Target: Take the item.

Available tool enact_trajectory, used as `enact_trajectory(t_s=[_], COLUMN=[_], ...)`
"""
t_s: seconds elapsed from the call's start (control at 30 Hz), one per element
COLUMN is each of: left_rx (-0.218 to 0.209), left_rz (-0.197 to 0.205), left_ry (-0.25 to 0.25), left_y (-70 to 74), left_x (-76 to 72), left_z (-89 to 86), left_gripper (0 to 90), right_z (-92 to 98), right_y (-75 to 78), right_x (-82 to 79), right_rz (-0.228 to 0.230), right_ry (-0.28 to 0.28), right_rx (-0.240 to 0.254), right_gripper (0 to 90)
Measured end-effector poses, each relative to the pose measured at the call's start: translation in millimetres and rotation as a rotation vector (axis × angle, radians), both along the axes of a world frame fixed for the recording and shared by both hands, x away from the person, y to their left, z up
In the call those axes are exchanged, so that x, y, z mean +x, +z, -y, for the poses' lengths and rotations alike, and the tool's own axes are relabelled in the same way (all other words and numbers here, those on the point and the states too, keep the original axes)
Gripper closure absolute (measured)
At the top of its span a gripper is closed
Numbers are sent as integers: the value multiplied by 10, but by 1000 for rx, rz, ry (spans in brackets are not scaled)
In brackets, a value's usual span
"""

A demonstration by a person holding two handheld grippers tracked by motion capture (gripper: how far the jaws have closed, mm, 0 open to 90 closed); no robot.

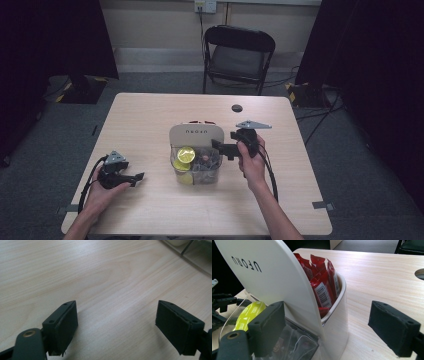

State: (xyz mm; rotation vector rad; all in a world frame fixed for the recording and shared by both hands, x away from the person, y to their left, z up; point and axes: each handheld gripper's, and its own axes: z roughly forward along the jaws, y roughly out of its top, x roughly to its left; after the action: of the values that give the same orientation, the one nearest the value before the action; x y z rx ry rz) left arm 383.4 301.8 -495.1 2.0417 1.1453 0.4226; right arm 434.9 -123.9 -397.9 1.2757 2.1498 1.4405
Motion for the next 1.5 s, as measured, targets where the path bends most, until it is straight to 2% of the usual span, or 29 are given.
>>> enact_trajectory(t_s=[0.1,0.23,0.37,0.43,0.47,0.73,0.83,0.93,1.0,1.07,1.1,1.2,1.43,1.5], left_rx=[-39,-70,-90,-122,-136,-135,-163,-169,-130,-148,-154,-154,-158,-171], left_rz=[17,69,85,72,80,111,121,128,155,149,160,159,188,190], left_ry=[-4,-2,-38,-66,-73,-110,-122,-141,-152,-176,-179,-204,-244,-252], left_y=[78,230,337,388,416,577,644,711,754,797,812,867,970,987], left_x=[-17,-53,-102,-102,-109,-163,-182,-186,-190,-181,-179,-166,-144,-129], left_z=[1,64,155,196,221,330,356,420,475,526,555,635,779,817], left_gripper=[188,199,202,201,202,205,217,222,222,222,223,232,256,256], right_z=[9,46,71,71,70,51,52,53,50,48,48,48,57,59], right_y=[5,17,27,30,29,31,30,27,24,21,20,19,11,7], right_x=[-1,2,1,6,9,6,8,13,14,16,16,17,23,23], right_rz=[-1,3,6,8,8,9,8,6,6,5,4,4,-1,-5], right_ry=[-2,-4,-8,-5,-3,-3,-2,1,2,3,3,4,9,8], right_rx=[2,5,8,9,10,4,5,8,6,7,8,7,7,8], right_gripper=[135,131,131,130,128,131,130,128,127,127,127,127,123,124])
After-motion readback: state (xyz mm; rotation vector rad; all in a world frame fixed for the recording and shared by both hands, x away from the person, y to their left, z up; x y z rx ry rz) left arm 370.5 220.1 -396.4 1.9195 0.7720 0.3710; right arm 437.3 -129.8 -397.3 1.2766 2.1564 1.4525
